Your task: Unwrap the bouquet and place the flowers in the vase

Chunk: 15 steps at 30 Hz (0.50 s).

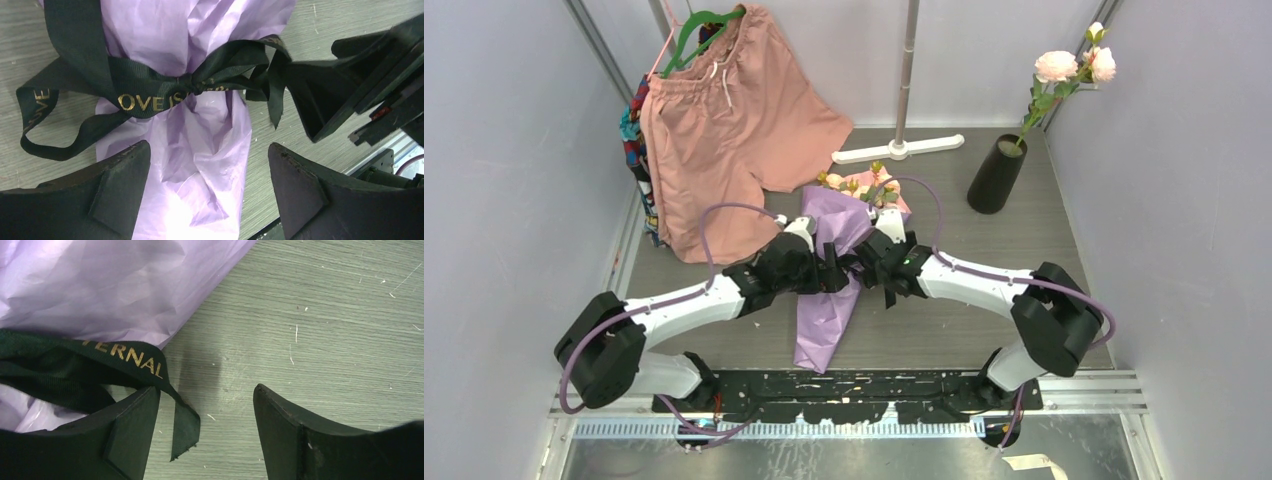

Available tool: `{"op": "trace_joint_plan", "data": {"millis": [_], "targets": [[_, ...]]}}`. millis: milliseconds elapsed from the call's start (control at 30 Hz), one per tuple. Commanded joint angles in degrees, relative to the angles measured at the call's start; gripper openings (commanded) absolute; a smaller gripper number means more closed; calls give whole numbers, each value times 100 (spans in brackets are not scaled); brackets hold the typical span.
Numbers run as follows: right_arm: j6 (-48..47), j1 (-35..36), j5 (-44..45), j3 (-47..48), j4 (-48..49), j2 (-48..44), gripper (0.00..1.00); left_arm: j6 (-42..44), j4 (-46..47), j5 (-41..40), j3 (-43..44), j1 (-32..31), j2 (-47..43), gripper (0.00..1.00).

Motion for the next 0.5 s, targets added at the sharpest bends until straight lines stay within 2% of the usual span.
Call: {"op": "trace_joint_plan", "data": {"millis": [0,67,133,233,333,467], "targets": [[161,-176,31,-59,490,183,73,-151,461,-99,-160,-43,-138,87],[171,-228,-44,-81,584,298,71,-122,411,-171,-201,-39,-173,87],[200,-255,-79,-97,648,382,63,-104,369,-209,-217,-39,-162,84],[233,-286,-119,-110,714,466,46,-102,384,-209,-218,-39,-85,78],[242,-304,-142,-128,740,470,27,-140,447,-153,-202,-39,34,75],[234,-320,-79,-147,701,369,7,-163,466,-128,-175,-39,158,74]]}}
